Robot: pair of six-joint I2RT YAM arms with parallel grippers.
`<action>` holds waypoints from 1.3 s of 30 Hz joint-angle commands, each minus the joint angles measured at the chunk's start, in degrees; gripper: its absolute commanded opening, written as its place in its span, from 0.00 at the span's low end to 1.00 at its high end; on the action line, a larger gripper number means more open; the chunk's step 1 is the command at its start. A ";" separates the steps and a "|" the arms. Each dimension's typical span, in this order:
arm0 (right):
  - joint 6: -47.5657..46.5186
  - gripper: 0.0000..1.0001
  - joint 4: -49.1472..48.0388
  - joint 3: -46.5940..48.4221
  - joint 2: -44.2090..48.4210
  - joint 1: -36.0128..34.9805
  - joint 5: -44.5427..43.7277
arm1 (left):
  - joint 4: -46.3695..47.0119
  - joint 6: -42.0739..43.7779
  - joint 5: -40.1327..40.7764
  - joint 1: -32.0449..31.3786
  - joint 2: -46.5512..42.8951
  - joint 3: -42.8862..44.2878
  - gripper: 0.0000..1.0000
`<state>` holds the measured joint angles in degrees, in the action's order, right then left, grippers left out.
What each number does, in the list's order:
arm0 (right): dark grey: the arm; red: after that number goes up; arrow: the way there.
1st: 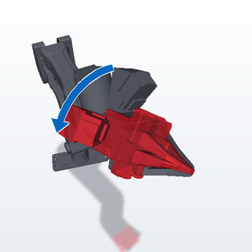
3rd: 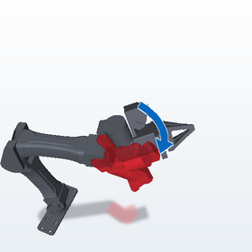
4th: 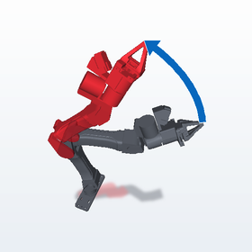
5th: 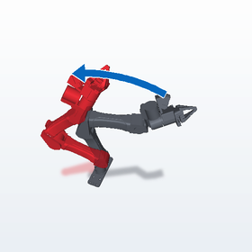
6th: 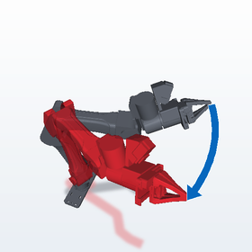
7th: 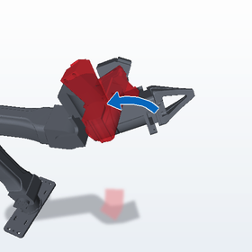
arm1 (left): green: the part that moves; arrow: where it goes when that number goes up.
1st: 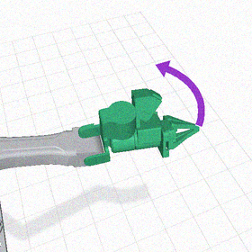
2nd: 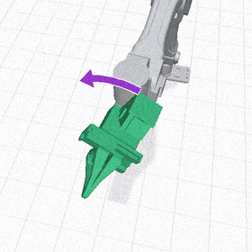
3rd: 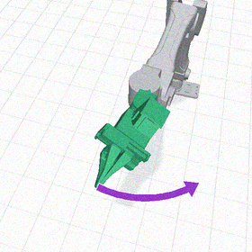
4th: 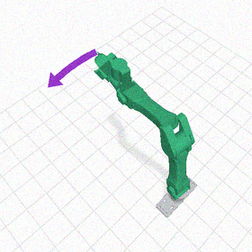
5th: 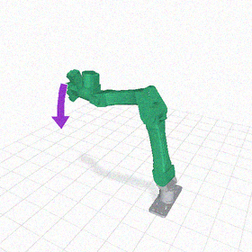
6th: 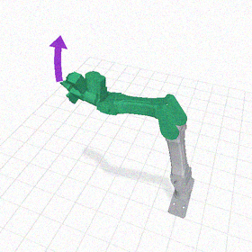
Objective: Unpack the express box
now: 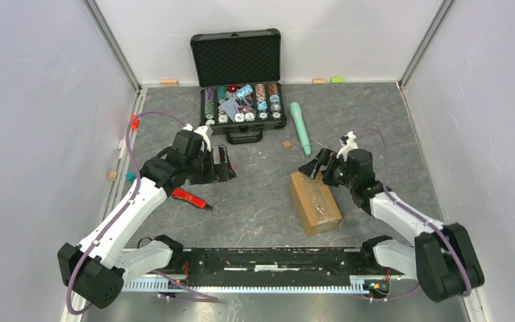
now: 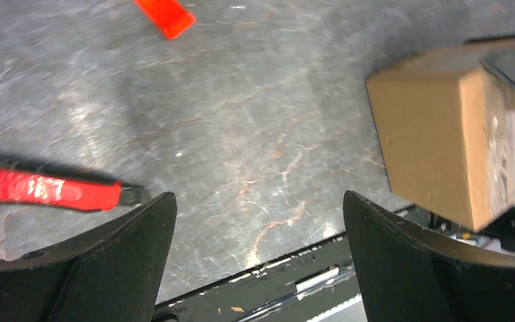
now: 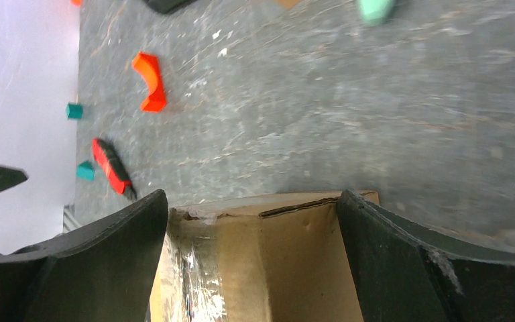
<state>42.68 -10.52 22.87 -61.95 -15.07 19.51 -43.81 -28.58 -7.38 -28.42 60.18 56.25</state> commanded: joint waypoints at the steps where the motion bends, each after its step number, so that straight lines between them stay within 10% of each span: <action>1: 3.09 0.98 -4.12 5.87 -6.44 -6.85 -1.99 | -0.01 -7.25 8.26 5.31 -2.35 -3.57 1.00; 14: -14.69 0.98 12.93 24.15 -11.29 -9.76 -7.16 | -0.57 -26.57 26.10 21.19 -2.77 -15.25 1.00; 29: -24.68 0.98 23.19 27.42 -2.06 -13.38 -9.95 | 6.95 -42.97 29.80 17.44 14.21 -19.03 0.68; 39: -25.44 0.98 22.19 29.79 -2.26 -15.12 -4.31 | 13.71 -26.17 27.23 4.93 14.96 -13.00 0.13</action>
<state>18.63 13.08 48.97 -64.95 -30.02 12.03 -35.86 -64.93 20.75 -20.93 78.61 40.32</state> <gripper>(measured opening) 0.982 0.375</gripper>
